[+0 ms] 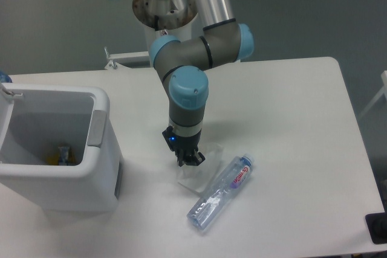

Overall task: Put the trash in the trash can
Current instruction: 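Close the gripper on the plastic bag and lift it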

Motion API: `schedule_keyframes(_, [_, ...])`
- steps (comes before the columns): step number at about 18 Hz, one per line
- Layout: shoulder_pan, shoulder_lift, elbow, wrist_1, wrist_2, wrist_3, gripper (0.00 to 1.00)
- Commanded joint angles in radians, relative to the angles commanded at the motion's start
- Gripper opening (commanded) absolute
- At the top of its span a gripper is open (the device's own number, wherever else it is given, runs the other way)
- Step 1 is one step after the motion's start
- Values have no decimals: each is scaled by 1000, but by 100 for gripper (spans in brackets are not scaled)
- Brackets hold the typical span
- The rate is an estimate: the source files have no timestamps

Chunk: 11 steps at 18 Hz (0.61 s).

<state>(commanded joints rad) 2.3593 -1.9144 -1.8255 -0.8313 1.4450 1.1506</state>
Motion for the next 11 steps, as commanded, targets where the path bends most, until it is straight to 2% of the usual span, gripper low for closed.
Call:
schedule_keyframes(4, [0,21,50,-2,-61,-96,0])
schedule_keyframes(8, [18,35,155,-2,-242,-234,0])
schedule_keyframes(11, [28,81,244,-2,-394,-362,0])
